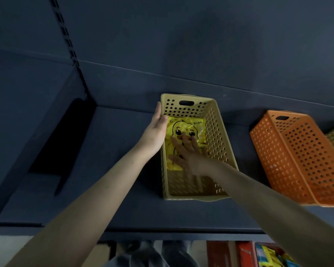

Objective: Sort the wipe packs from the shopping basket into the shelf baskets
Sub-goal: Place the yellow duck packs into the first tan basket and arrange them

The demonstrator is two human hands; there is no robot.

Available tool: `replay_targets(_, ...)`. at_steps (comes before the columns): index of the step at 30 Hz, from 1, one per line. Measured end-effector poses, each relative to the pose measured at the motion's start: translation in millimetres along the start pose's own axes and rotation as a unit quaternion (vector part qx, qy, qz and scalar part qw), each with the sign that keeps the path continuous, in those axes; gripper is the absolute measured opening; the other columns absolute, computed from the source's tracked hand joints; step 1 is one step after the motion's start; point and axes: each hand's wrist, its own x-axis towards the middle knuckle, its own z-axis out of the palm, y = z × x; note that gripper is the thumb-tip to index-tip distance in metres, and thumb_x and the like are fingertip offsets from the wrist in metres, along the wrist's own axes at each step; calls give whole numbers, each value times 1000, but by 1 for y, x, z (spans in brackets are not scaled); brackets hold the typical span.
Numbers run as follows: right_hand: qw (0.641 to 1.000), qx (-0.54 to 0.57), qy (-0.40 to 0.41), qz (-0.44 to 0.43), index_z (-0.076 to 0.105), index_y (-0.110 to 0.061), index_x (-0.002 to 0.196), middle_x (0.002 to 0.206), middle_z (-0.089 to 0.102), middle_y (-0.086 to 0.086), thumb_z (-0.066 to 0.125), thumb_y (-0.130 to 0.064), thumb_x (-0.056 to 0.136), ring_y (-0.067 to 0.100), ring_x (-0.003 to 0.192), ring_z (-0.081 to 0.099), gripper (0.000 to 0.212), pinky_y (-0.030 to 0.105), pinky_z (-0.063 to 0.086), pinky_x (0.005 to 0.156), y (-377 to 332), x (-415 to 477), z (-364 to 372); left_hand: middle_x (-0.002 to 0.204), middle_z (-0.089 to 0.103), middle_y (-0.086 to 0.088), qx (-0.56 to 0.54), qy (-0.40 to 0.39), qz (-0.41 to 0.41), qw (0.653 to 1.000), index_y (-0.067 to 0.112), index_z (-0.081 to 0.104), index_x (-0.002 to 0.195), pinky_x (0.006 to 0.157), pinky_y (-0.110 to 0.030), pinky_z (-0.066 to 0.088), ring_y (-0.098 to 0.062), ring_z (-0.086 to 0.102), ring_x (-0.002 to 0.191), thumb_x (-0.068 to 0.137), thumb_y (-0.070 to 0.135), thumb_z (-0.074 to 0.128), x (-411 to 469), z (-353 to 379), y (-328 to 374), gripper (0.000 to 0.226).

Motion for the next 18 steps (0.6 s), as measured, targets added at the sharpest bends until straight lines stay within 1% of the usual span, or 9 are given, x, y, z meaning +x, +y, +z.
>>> replay_targets(2, 998, 65, 22, -6, -18, -45, 147, 157, -28, -4, 32, -60, 96, 24, 144, -24, 73, 53, -5, 116, 0, -16, -16, 161, 11, 12, 33, -12, -16, 999, 40, 2, 153, 109, -26, 17, -13, 20, 146, 101, 50, 29, -4, -5, 8, 59)
replay_targets(4, 991, 113, 64, -25, -8, -40, 151, 161, -13, -2, 36, -59, 96, 25, 149, -4, 73, 49, 12, 119, 1, -40, -37, 159, 22, 10, 83, -11, -23, 996, 37, 12, 153, 113, -32, 20, -14, 26, 144, 100, 49, 37, -10, -12, 19, 60)
replay_targets(6, 982, 137, 121, -50, 13, -33, 153, 161, 16, 1, 41, -54, 97, 25, 142, 30, 66, 39, 36, 109, 5, -68, -58, 152, 37, 6, 159, 14, 5, 987, 27, 31, 150, 110, -31, 27, -16, 35, 140, 100, 42, 44, -17, -19, 31, 54)
replay_targets(8, 965, 156, 201, -69, 34, -29, 147, 149, 42, 1, 48, -47, 96, 21, 129, 48, 56, 31, 41, 101, 14, -99, -72, 144, 50, 2, 216, 47, 38, 974, 20, 47, 142, 104, -29, 34, -18, 46, 132, 99, 35, 48, -29, -20, 44, 46)
replay_targets(10, 938, 173, 287, -87, 47, -25, 139, 140, 52, -3, 54, -41, 95, 17, 128, 49, 48, 26, 38, 102, 32, -134, -76, 137, 56, 0, 252, 83, 75, 961, 17, 54, 135, 101, -30, 39, -18, 53, 124, 98, 32, 51, -45, -9, 56, 41)
replay_targets(12, 910, 196, 357, -78, 50, -23, 137, 135, 56, -4, 58, -36, 93, 12, 126, 51, 46, 19, 36, 100, 56, -175, -70, 132, 59, -1, 282, 120, 136, 942, 19, 58, 129, 97, -32, 43, -18, 56, 119, 97, 30, 53, -66, 14, 68, 35)
replay_targets(14, 883, 207, 418, -61, 51, -22, 137, 134, 58, -5, 59, -35, 93, 10, 125, 52, 46, 20, 38, 102, 85, -219, -54, 129, 59, 2, 278, 135, 196, 931, 21, 59, 127, 94, -31, 44, -16, 56, 116, 97, 29, 52, -94, 50, 78, 31)
replay_targets(16, 860, 216, 461, -37, 54, -22, 135, 132, 60, -6, 60, -34, 92, 10, 124, 53, 45, 24, 40, 103, 118, -265, -27, 124, 59, 7, 253, 132, 239, 928, 22, 60, 124, 93, -28, 44, -9, 56, 112, 98, 26, 51, -127, 93, 84, 28)
replay_targets(18, 852, 242, 463, 11, 52, -23, 137, 131, 59, -7, 59, -34, 93, 10, 123, 52, 46, 23, 40, 97, 155, -311, 8, 118, 62, 8, 224, 111, 270, 930, 21, 63, 117, 90, -23, 43, -5, 57, 106, 97, 22, 52, -161, 142, 79, 23)
